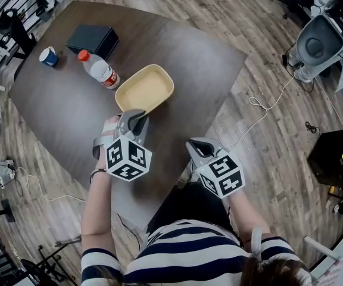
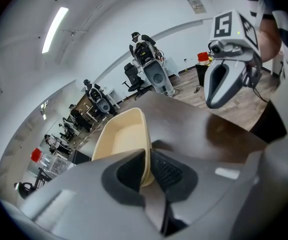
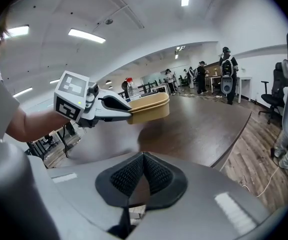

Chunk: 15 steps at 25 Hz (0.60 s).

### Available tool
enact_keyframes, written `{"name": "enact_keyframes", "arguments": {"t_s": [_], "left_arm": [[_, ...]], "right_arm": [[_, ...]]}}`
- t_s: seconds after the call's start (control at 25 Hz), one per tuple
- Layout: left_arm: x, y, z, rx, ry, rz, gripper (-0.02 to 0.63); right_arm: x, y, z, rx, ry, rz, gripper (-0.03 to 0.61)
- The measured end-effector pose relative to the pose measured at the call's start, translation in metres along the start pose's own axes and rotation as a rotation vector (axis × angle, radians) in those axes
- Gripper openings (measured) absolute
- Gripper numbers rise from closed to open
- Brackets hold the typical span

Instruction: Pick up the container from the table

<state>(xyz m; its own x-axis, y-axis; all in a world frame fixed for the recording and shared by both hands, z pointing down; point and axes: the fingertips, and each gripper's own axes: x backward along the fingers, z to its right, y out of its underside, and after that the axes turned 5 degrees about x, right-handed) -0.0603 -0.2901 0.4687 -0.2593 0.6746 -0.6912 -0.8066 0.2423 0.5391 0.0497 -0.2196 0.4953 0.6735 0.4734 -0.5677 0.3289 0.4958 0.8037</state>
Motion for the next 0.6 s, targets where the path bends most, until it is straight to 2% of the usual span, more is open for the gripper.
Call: {"name": "enact_keyframes", "arguments": {"t_s": [0.6], "left_arm": [[0.081,0.029,0.026,0.02,-0.011,0.011,0.0]], "right_arm": [[0.024,-0.011,-0.047,0.016,0.058,0.039,-0.002]]}}
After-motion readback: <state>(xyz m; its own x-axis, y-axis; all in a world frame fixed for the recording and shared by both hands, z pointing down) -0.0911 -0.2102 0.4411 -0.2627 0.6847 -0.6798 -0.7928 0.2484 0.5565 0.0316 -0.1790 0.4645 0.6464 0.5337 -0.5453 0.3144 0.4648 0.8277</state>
